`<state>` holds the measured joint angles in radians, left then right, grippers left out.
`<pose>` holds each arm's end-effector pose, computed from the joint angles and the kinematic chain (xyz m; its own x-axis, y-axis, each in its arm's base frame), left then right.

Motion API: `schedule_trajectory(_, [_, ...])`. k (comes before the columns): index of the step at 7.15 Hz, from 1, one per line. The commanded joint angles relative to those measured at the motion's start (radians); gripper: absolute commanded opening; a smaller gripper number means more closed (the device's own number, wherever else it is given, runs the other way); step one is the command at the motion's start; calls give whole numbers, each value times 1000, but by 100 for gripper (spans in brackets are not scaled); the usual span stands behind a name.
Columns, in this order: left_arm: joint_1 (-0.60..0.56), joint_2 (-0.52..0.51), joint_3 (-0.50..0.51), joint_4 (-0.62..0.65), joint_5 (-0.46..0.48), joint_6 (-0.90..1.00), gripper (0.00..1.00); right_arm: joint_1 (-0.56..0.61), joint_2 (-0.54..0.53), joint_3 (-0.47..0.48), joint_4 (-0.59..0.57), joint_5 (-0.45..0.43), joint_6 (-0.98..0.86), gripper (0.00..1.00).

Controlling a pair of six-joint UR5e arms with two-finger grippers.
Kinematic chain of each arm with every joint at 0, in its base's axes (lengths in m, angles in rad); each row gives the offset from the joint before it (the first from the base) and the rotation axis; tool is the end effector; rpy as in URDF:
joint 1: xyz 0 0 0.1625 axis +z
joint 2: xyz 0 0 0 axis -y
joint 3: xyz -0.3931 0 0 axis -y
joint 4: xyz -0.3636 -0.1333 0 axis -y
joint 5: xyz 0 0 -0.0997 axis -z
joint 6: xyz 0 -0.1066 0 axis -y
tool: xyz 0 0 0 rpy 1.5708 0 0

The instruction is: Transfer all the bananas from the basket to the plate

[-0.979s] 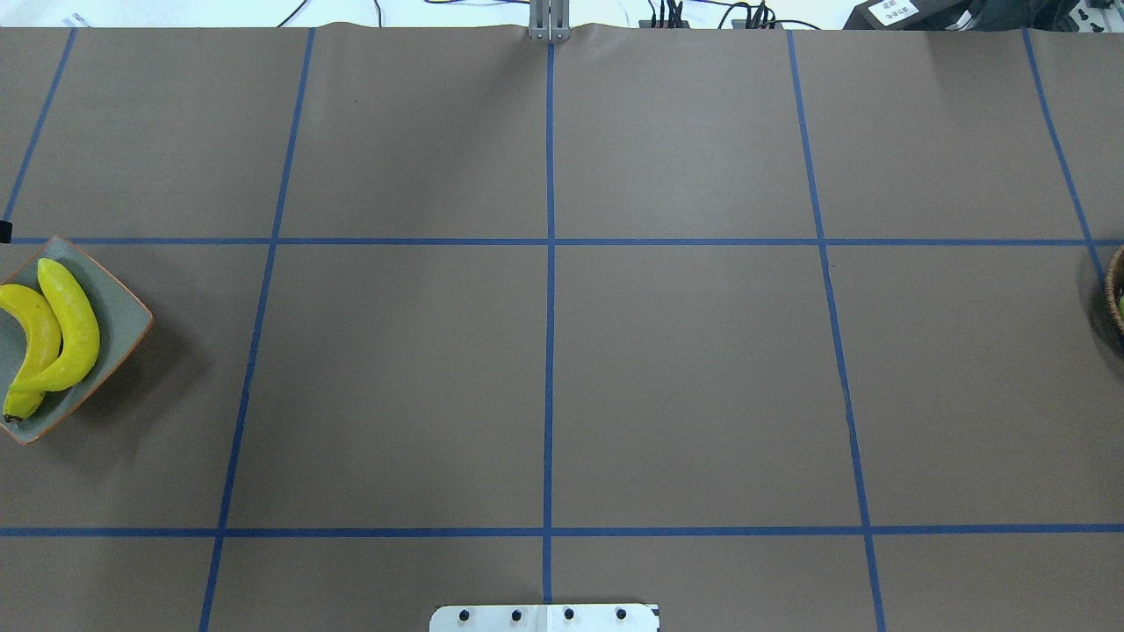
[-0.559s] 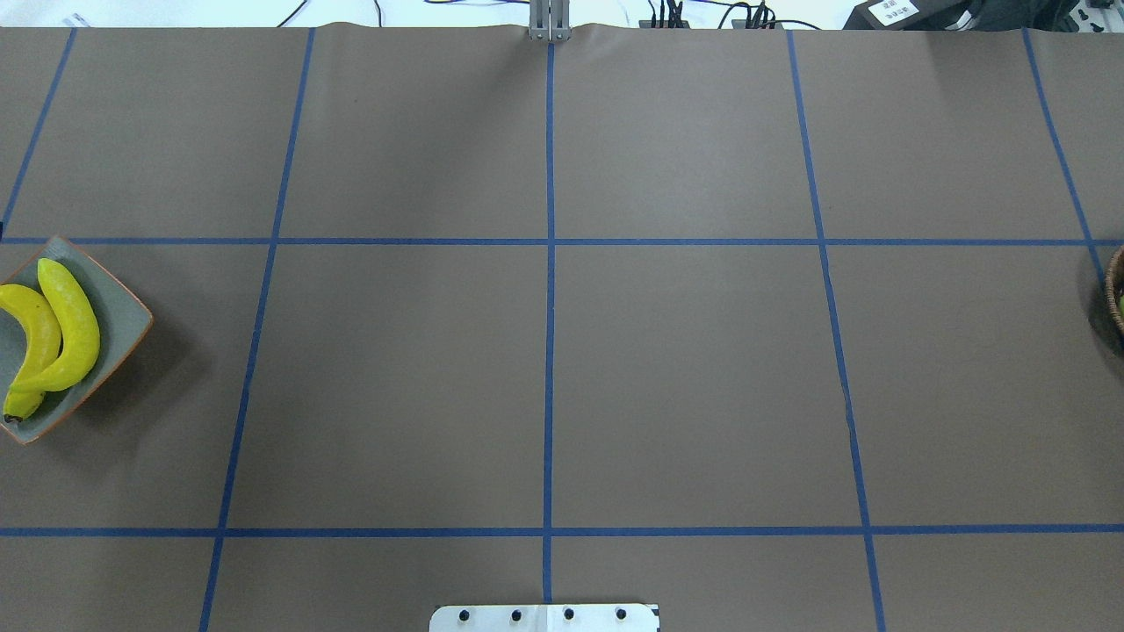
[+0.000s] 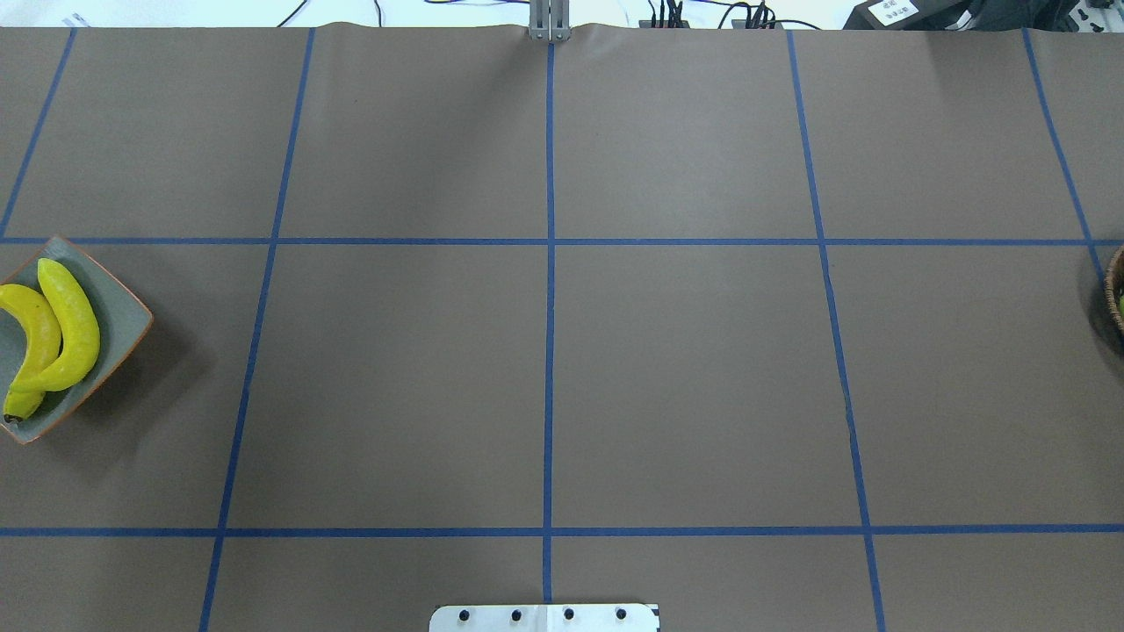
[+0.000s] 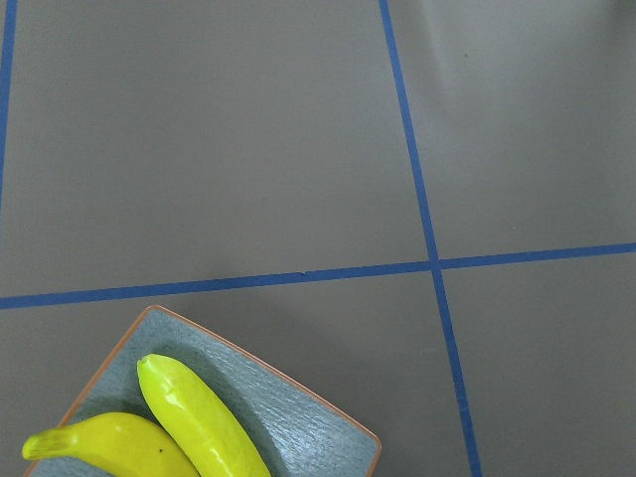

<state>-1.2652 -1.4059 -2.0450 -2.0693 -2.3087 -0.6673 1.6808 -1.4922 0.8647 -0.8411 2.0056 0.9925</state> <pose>0.0639 -0.4074 0.4220 0.5680 0.1312 -0.8125 0.1828 0.9424 0.2800 0.1355 -0.4219 0.8539 0.4039 0.8591 0.3145 -0.8185 0.4929 -0.2951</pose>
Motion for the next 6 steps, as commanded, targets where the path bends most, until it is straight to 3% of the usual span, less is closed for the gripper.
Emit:
schedule_trajectory(1, [-8, 4, -4, 0, 0, 0, 100, -22, 3, -3, 4, 2, 26, 30])
schedule_trajectory(2, [-8, 4, -4, 0, 0, 0, 100, -29, 3, -1, 4, 2, 28, 33])
schedule_trajectory(3, [-8, 4, -4, 0, 0, 0, 100, -30, 7, 5, 4, -1, 28, 10])
schedule_trajectory(4, [-8, 4, -4, 0, 0, 0, 100, -30, 13, 14, 2, -1, 26, 0])
schedule_trajectory(6, [-8, 18, -4, -2, -1, 0, 100, -29, 13, 62, -3, -1, 11, 0])
